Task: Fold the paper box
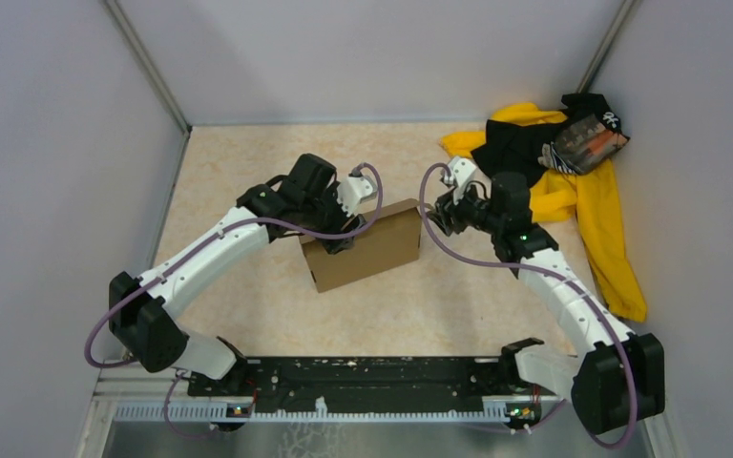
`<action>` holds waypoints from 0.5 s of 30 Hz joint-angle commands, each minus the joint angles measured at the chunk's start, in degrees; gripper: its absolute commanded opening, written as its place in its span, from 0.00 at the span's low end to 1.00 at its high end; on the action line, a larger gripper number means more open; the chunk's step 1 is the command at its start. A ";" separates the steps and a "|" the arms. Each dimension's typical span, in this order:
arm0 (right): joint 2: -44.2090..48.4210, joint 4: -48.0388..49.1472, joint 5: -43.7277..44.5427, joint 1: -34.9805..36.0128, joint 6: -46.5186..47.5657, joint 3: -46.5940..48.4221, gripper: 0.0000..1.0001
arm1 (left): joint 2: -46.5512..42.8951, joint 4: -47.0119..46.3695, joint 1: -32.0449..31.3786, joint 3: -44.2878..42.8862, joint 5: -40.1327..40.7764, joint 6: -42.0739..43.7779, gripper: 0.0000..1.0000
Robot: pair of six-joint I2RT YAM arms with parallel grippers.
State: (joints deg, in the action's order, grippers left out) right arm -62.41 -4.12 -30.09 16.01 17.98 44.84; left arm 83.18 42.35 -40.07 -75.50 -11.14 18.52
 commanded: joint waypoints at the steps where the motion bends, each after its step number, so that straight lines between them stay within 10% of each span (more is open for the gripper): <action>1: -1.07 4.82 -1.06 0.34 0.76 3.47 0.46 | 0.74 0.24 -0.02 0.40 -3.17 0.08 0.56; 15: -2.89 5.91 -3.36 0.43 0.66 5.03 0.38 | 0.93 0.63 -0.01 0.12 -3.52 -0.14 0.56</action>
State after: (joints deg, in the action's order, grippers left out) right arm -65.32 -1.69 -31.38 16.03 18.00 46.30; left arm 83.20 42.35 -40.07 -75.50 -11.73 18.55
